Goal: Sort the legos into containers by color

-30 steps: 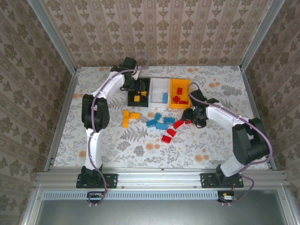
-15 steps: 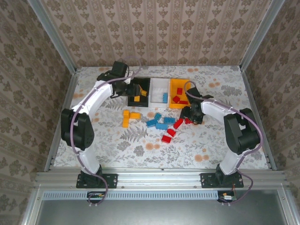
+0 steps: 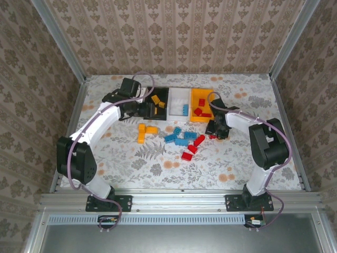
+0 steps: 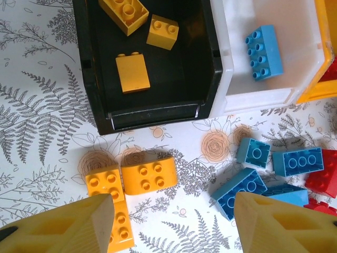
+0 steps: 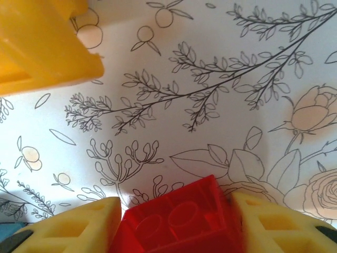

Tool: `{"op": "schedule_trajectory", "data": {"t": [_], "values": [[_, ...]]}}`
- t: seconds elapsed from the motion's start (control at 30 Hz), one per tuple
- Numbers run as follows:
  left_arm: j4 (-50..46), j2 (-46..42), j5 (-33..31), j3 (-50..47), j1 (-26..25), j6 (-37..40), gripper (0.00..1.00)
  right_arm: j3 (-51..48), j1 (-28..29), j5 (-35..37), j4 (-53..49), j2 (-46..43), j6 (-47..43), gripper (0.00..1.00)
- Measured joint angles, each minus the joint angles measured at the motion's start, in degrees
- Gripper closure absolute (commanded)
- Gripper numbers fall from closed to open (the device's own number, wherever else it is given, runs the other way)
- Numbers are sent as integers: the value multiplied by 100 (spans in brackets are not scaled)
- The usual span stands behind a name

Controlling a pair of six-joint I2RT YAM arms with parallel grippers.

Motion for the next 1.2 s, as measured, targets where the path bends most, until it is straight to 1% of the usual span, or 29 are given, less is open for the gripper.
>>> {"op": "schedule_trajectory", "data": {"t": [0.13,0.33,0.43,0.57,0.7,0.87,1.07,1.2], "values": [[55,-122,0,-175,0,-22,36,-168,-66,11,-31,-197,-22,60],[116,-304,-22,-402,11,-44,36,-181,-72,85,-216,-848,-129,58],[164,-422,-22,-566,11,-48,36,94,-72,85,-389,-997,-195,57],[216,-592,-20,-850,20,-116,35,813,-72,85,-614,-909,-313,57],[249,-774,-17,-1143,48,-179,34,1845,-72,85,-721,-391,-481,57],[313,-1064,-17,-1624,105,-282,33,3167,-72,68,-855,726,-671,57],[354,-1340,-11,-2153,125,-431,32,4385,-72,11,-1121,1947,-776,57],[356,-1482,-15,-2371,125,-485,31,5071,-72,7,-1322,2533,-855,57]]}}
